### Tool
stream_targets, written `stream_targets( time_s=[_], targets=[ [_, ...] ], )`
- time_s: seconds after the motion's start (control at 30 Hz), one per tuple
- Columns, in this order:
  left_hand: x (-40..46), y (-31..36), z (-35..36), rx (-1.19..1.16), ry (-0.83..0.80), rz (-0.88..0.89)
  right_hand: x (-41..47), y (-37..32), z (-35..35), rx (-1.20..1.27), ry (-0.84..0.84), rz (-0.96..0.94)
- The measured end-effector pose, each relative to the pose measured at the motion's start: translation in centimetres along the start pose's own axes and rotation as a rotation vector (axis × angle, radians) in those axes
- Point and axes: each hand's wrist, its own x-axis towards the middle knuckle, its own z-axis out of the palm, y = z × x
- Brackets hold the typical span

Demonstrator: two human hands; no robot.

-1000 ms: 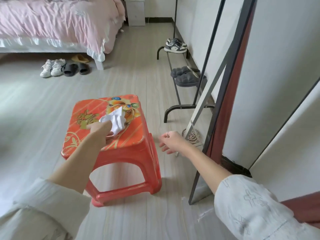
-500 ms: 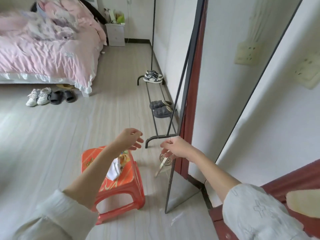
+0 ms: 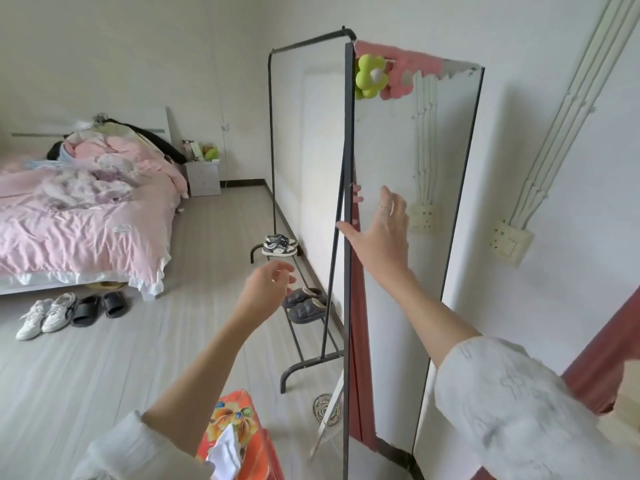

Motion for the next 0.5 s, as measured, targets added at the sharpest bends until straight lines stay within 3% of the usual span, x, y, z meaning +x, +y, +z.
stream_targets(
  time_s=[0.23,0.5],
  targets=[
    [0.4,1.7,-2.6,0.046,0.117,0.097,2.1,-1.0,4.1,0.072,-0.086,0.322],
    [2.3,3.3,-2.3,0.144,0.035,0.125,2.6,-0.3,3.6,0.005,-0.103,0.317]
  ],
)
